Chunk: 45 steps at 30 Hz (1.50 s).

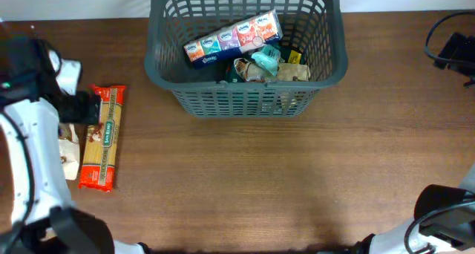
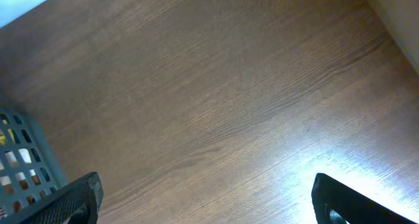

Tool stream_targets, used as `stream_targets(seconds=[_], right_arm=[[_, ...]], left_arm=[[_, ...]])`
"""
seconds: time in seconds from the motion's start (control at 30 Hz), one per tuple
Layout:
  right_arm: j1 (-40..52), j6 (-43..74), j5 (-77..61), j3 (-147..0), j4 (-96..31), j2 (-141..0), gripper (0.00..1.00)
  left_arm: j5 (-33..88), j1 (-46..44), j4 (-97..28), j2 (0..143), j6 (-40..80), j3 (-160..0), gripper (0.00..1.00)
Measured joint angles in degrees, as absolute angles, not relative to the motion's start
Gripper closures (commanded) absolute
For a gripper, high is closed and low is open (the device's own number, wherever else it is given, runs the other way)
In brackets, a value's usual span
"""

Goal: Pack container
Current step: 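Move the left gripper to the red spaghetti pack and grasp it, then carry the spaghetti pack into the basket and release with the left gripper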

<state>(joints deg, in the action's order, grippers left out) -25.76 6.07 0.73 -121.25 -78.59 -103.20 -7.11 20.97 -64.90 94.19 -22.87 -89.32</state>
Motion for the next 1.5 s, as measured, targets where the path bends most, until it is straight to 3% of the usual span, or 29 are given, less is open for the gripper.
stream_targets(seconds=[0.1, 0.23, 0.67, 0.77, 0.8, 0.87, 0.9, 1.23, 1.5], right_arm=[[-25.76, 6.04, 0.75, -121.25, -78.61, -103.2, 0.01], [-25.76, 6.02, 0.73, -121.25, -78.61, -103.2, 0.01], [-25.76, 6.04, 0.73, -121.14, -78.56, -103.2, 0.01], [-25.76, 6.02, 0.73, -121.14, -78.56, -103.2, 0.01], [-25.76, 6.02, 0.75, -121.14, -78.56, -103.2, 0.01], [-25.76, 6.02, 0.75, -121.14, -78.54, -103.2, 0.01], [-25.76, 6.02, 0.75, -121.12, -78.52, -103.2, 0.01], [-25.76, 6.04, 0.73, -121.05, -78.48, -103.2, 0.01], [-25.76, 6.02, 0.73, -121.05, -78.5, -103.2, 0.01]], left_arm=[[-5.72, 21.28, -61.04, 96.09, -22.48, -82.89, 0.0], [-4.67, 20.99, -57.76, 99.07, -22.28, -80.6, 0.11], [-5.74, 20.97, -51.96, 115.5, -22.04, -80.49, 0.11], [-6.0, 20.97, -51.29, 117.54, -21.98, -80.49, 0.34], [-6.04, 20.97, -51.05, 117.8, -21.67, -80.51, 0.47], [-6.35, 21.02, -50.85, 117.84, -21.8, -80.51, 0.84], [-6.31, 21.02, -50.89, 117.84, -21.61, -80.51, 0.98], [-4.43, 20.86, -60.34, 119.48, -21.63, -88.99, 0.98], [-2.55, 19.49, -76.73, 123.09, -21.8, -117.62, 0.98]])
